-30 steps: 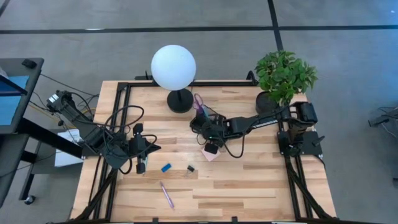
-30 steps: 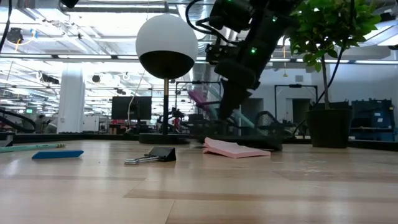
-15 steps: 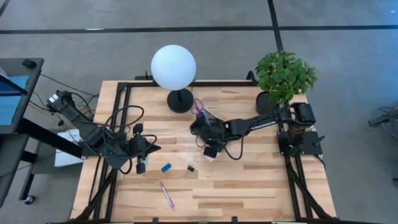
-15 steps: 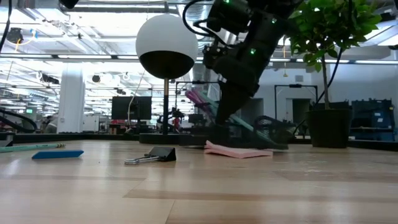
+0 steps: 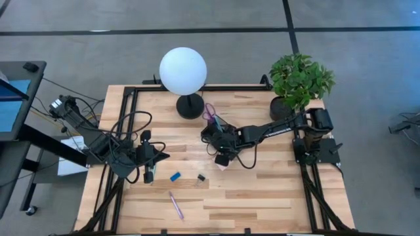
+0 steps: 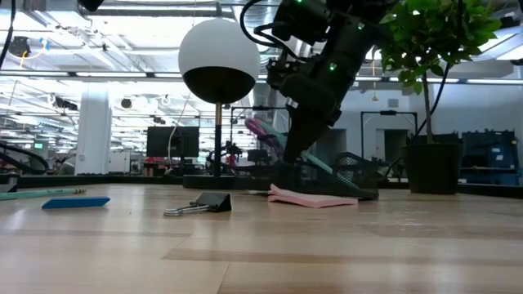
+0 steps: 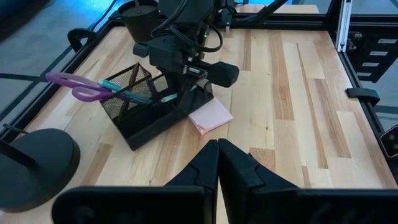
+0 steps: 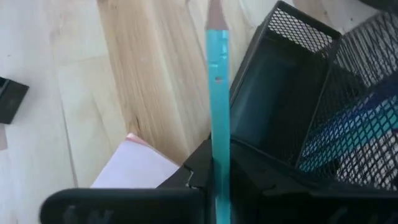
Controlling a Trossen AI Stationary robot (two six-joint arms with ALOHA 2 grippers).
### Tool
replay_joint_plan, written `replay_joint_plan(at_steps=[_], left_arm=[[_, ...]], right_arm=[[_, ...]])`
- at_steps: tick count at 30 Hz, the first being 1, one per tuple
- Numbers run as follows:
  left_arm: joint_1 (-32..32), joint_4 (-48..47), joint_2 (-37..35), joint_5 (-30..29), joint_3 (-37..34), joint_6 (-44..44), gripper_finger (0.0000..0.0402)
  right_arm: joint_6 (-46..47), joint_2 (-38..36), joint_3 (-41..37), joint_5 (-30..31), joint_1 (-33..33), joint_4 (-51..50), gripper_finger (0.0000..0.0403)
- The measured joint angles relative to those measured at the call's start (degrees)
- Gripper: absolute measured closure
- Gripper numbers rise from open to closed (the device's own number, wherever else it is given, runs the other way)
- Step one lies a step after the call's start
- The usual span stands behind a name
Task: Pick and place office supplies into organizer
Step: Put the right blue pencil into the desk organizer
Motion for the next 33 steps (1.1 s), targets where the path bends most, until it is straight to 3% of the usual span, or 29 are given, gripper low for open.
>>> replay_joint_plan(at_steps=[8,22,33], left_arm=[[0.0,0.02,-0.01,0.0,0.0,0.0,0.0398],[-0.01,0.02,0.0,0.02,0.0,-0.28,0.0398],[-0.01,0.03,-0.01,0.02,0.0,-0.3,0.0398]], right_arm=[[-0.03,0.0,0.0,0.12,-0.17,0.22,0.0317],[-0.66,0.0,0.02,0.03,-1.16,0.2,0.0322],[-1.61,0.0,0.02,0.09,-1.2,1.62,0.0276]])
